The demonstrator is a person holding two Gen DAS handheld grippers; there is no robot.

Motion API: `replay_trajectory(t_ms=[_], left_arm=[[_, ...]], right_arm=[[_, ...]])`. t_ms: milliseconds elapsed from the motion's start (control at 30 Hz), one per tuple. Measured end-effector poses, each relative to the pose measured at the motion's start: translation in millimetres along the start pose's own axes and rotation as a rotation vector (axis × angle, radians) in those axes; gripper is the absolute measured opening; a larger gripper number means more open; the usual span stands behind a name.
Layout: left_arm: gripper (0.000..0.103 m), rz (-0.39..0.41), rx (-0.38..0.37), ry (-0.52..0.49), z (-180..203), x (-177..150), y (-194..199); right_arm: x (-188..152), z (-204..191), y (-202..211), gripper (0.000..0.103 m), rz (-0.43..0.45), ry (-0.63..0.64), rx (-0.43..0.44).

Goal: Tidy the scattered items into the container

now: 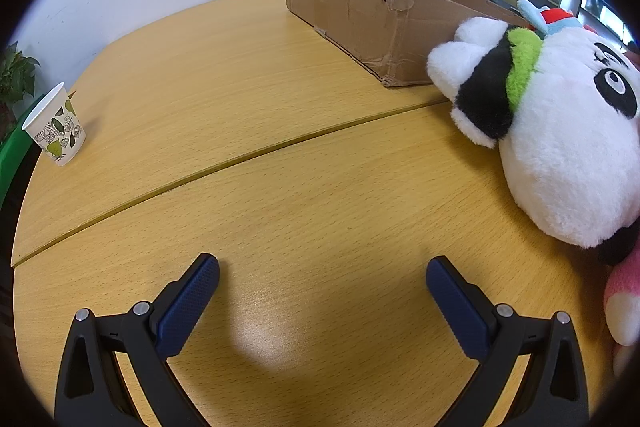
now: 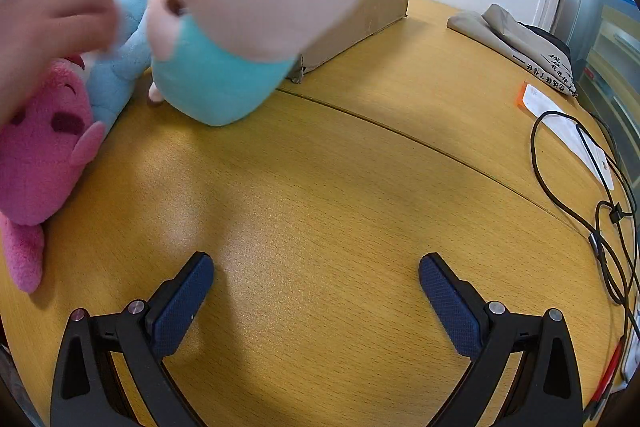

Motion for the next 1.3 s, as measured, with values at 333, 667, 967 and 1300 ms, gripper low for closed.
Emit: replay_trajectory(t_ms=[333,667,967,1300], left_arm=[[0.103,0.000,0.000,0.000,1,0,0],[0.103,0.001,0.002,0.004,1,1,1],[0.103,0.027,0.184,0.248,19,3,2],[0.103,0.039,0.223,0.272,23,-5,-4]], right_arm=[[0,0,0,0.103,0.000,0.000,0.000],[4,-3,-3,0.103,0.001,0.013,0.009],[12,-18,-5,0.103,-0.010,-0.075,-0.061],[24,-42,-11,0.103,-0.018,-0.135,-0.107]])
Point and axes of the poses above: each gripper's, at about its wrist camera, not at the fingertips, and y roughly against the way its jaws point, z to its right, x to its top, the point moved 7 cm from there along -y, roughly the way its jaws point, and after that the axes turned 6 degrees about -x, right-handed, at the moved point
